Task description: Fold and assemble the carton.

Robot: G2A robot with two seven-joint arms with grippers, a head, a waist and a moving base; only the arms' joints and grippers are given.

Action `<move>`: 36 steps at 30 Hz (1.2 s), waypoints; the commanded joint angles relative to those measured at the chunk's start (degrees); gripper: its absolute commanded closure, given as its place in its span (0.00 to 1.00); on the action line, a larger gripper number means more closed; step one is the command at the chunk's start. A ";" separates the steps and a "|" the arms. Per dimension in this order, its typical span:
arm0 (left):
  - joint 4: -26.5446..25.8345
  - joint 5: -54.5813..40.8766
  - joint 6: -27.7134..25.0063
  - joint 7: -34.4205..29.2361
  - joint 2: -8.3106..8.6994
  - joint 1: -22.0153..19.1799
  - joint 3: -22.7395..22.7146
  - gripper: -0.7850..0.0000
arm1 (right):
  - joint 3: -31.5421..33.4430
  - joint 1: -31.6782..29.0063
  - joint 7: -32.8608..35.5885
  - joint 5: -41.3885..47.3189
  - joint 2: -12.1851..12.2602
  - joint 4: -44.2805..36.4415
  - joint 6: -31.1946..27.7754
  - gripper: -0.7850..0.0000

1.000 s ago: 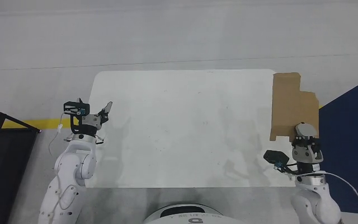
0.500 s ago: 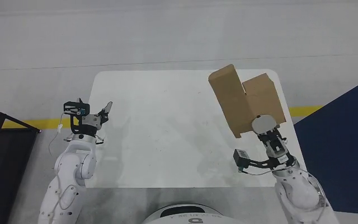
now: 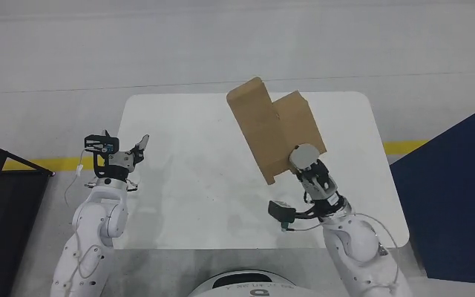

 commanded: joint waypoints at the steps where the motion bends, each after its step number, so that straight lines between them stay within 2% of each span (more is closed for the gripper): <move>1: 0.00 0.00 0.00 0.00 0.00 0.00 0.00 0.00 | 0.23 1.67 -4.17 14.70 0.13 0.92 -4.96 1.00; 4: 0.00 0.00 0.00 0.00 0.00 0.00 0.00 0.00 | 0.53 3.28 -8.52 24.97 0.26 1.87 -10.79 1.00; 6: 0.00 0.00 0.00 0.00 0.00 0.00 0.00 0.00 | 0.26 4.24 -10.42 35.53 0.21 2.07 -17.07 1.00; 13: 0.00 0.00 0.00 0.00 0.00 0.00 0.00 0.00 | -0.62 8.38 -12.69 61.59 0.04 5.95 -37.01 1.00; 19: 0.00 0.00 0.00 0.00 0.00 0.00 0.00 0.00 | -2.84 10.30 -14.76 78.02 -0.28 6.85 -49.49 1.00; 21: 0.00 0.00 0.00 0.00 0.00 0.00 0.00 0.00 | -3.05 9.86 -16.01 82.25 -0.40 6.57 -51.05 1.00; 26: 0.00 0.00 0.00 0.00 0.00 0.00 0.00 0.00 | -2.64 8.00 -17.79 85.39 -0.50 4.71 -50.98 1.00; 34: 0.00 0.00 0.00 0.00 0.00 0.00 0.00 0.00 | -1.61 6.49 -17.40 87.72 -0.59 2.48 -49.60 1.00; 36: 0.00 0.00 0.00 0.00 0.00 0.00 0.00 0.00 | -0.33 6.65 -17.13 83.98 -0.51 2.58 -46.92 1.00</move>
